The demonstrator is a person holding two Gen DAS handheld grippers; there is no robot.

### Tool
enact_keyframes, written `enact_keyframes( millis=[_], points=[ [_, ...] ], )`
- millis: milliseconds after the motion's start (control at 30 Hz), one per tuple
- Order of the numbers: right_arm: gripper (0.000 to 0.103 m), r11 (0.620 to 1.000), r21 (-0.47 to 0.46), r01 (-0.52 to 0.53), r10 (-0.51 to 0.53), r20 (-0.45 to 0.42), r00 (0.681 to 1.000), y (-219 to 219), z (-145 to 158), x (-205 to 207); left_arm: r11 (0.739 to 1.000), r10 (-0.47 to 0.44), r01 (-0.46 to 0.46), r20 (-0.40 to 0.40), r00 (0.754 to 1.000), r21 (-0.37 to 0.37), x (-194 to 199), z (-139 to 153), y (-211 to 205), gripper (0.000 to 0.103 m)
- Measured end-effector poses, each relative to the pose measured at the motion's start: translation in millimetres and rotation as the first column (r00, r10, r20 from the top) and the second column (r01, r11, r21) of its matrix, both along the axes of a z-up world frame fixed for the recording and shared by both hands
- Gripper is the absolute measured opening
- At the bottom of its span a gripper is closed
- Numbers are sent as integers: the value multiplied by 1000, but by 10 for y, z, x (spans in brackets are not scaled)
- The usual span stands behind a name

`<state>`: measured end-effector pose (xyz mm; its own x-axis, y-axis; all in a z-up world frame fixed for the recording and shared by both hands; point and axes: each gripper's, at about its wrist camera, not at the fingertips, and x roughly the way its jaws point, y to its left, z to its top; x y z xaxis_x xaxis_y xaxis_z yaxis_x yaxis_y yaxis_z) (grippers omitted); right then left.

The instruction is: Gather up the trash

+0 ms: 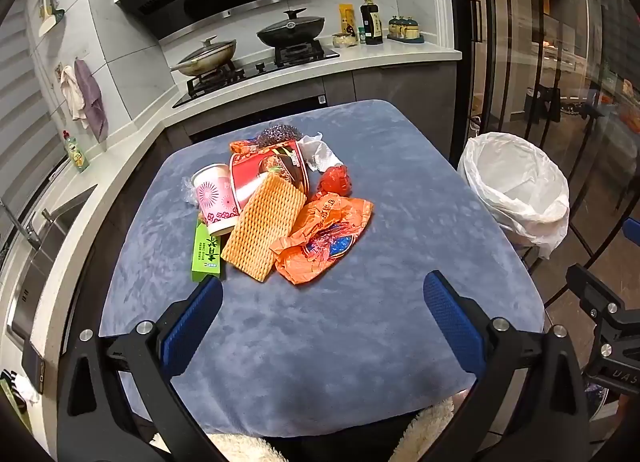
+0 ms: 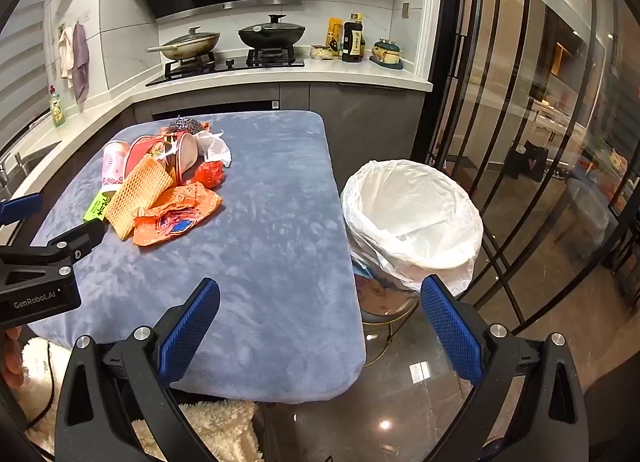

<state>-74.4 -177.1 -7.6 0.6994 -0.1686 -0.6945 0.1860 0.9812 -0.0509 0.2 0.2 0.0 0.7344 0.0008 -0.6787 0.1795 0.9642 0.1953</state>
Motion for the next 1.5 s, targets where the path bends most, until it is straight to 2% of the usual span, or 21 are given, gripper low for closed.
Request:
enact_keyframes(
  millis=[533,900,1500],
  points=[
    [96,1000,2,2,-2,7,1000,-11,-2,-12,1000,-2,2,-11,1000,-6,14,0,1,96],
    [96,1000,5,-2,2,8,1000,-1,-6,-20,1000,1,-1,-7,1000,-4,-83,-175,-46,96],
    [96,1000,4,-1,1,8,1000,11,-1,-26,1000,10,-10,-18,1000,-6,-9,-110,-9,96]
  ],
)
